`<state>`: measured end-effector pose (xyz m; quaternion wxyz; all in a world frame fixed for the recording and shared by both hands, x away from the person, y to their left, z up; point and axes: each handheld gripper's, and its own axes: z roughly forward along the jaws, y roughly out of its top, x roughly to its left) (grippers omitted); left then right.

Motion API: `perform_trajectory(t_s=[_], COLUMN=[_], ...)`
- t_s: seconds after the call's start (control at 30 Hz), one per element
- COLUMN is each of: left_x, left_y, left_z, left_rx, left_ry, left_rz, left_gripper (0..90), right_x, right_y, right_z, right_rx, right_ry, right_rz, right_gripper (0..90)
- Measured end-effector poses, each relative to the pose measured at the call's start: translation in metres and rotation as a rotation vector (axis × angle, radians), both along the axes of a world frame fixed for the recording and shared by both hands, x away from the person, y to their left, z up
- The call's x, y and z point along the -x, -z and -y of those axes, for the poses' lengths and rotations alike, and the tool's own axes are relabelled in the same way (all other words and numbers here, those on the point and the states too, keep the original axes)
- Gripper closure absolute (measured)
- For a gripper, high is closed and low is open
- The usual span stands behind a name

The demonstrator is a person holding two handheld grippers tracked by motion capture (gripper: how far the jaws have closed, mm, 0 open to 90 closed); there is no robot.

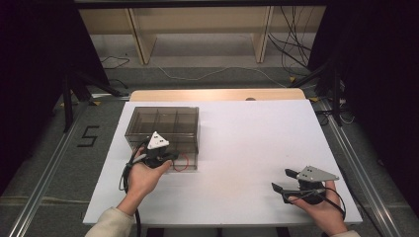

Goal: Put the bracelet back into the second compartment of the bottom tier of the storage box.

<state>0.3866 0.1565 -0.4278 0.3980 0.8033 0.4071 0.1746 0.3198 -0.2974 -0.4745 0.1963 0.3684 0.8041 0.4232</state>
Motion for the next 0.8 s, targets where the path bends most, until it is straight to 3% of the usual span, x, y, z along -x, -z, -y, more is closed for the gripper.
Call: perform_trajectory(t_s=[0.8], left_x=[-0.003], left_y=[0.002], left_z=[-0.016], left_rx=[-0.001], left_ry=[-0.057], left_rz=[0.004], left_gripper=[86.8], right_x=[0.0], right_y=[0.0], right_z=[0.0], right_rx=[0.002], right_ry=[0.0], right_rz=[0.002], right_gripper=[28.1])
